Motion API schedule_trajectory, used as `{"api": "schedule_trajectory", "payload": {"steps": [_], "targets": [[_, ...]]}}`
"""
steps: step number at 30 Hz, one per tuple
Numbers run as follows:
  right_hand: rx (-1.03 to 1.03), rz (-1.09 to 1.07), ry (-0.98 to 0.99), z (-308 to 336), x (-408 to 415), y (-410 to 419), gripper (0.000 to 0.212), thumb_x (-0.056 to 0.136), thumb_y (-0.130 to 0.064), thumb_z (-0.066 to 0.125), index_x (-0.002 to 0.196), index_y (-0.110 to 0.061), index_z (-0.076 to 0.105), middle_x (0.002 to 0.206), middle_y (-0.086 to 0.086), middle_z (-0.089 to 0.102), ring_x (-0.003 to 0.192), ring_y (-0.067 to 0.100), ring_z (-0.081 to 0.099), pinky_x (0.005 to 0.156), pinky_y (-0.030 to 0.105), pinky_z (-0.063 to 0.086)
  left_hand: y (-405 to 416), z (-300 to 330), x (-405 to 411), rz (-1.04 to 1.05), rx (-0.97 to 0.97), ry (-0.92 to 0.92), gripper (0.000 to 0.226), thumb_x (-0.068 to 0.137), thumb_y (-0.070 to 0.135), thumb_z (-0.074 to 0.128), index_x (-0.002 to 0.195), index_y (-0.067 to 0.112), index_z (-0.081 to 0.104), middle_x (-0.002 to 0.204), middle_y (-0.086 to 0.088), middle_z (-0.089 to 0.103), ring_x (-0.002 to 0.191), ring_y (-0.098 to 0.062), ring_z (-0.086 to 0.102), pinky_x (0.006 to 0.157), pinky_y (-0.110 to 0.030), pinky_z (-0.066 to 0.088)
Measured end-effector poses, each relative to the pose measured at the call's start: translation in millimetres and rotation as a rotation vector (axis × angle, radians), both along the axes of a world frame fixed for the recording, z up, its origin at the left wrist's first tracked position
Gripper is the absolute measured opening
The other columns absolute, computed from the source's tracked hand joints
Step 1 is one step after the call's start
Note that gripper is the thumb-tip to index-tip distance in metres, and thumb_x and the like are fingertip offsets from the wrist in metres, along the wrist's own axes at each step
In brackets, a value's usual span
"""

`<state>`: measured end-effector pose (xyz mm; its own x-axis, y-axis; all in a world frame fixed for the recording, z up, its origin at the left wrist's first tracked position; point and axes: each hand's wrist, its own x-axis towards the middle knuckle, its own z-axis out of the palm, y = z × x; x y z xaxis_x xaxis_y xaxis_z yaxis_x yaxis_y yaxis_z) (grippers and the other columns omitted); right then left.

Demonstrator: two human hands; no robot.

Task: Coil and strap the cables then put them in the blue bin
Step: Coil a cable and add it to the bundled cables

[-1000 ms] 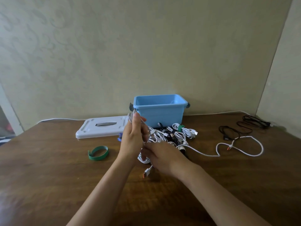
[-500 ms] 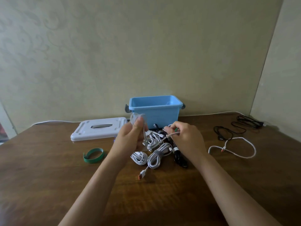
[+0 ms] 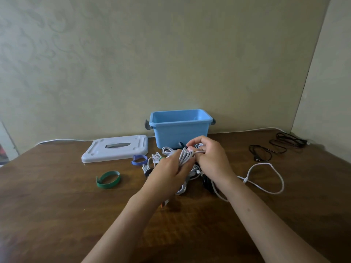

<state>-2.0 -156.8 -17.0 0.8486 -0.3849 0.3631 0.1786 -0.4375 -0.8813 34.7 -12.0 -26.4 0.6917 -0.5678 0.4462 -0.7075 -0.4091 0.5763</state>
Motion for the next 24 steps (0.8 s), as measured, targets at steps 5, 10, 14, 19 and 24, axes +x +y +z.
{"api": "schedule_trajectory", "payload": {"steps": [5, 10, 14, 19, 24], "targets": [[-0.04, -0.013, -0.011, 1, -1, 0, 0.008, 0.097, -0.019, 0.068, 0.096, -0.027, 0.067, 0.076, 0.009, 0.071, 0.067, 0.019, 0.065, 0.058, 0.032, 0.053, 1, 3, 2, -0.052, -0.03, 0.117, 0.037, 0.102, 0.043, 0.045, 0.072, 0.021, 0.051, 0.062, 0.007, 0.051, 0.056, -0.006, 0.045, 0.059, -0.032, 0.039], [-0.157, 0.04, 0.017, 7, 0, -9, 0.005, 0.094, -0.025, 0.072, 0.094, -0.027, 0.068, 0.048, -0.014, 0.051, 0.047, 0.001, 0.047, 0.046, 0.012, 0.037, 7, 3, 10, 0.113, -0.085, 0.12, 0.042, 0.103, 0.045, 0.043, 0.073, 0.016, 0.05, 0.062, 0.003, 0.051, 0.057, -0.012, 0.046, 0.057, -0.034, 0.037], [-0.187, 0.127, 0.087, 10, -2, -6, 0.014, 0.098, -0.038, 0.064, 0.092, -0.028, 0.071, 0.058, -0.022, 0.061, 0.062, -0.002, 0.058, 0.061, 0.016, 0.043, 17, 9, 18, 0.302, -0.188, 0.109, 0.041, 0.101, 0.045, 0.047, 0.071, 0.018, 0.05, 0.06, 0.004, 0.052, 0.053, -0.01, 0.046, 0.049, -0.025, 0.034], [-0.049, 0.312, 0.137, 12, -7, 10, 0.026, 0.108, -0.031, 0.044, 0.095, -0.023, 0.065, 0.058, -0.008, 0.05, 0.053, 0.01, 0.052, 0.062, 0.036, 0.054, 18, 11, 18, 0.355, -0.273, 0.101, 0.042, 0.103, 0.043, 0.045, 0.068, 0.02, 0.045, 0.058, 0.004, 0.049, 0.052, -0.011, 0.043, 0.05, -0.029, 0.034], [-0.181, 0.258, 0.092, 3, -4, 21, 0.028, 0.108, -0.04, 0.04, 0.095, -0.025, 0.059, 0.053, -0.017, 0.052, 0.049, -0.002, 0.047, 0.056, 0.024, 0.041, 12, 9, 11, 0.133, -0.368, 0.259, 0.039, 0.105, 0.04, 0.04, 0.07, 0.026, 0.052, 0.049, 0.017, 0.055, 0.049, 0.003, 0.051, 0.048, -0.012, 0.037]]}}
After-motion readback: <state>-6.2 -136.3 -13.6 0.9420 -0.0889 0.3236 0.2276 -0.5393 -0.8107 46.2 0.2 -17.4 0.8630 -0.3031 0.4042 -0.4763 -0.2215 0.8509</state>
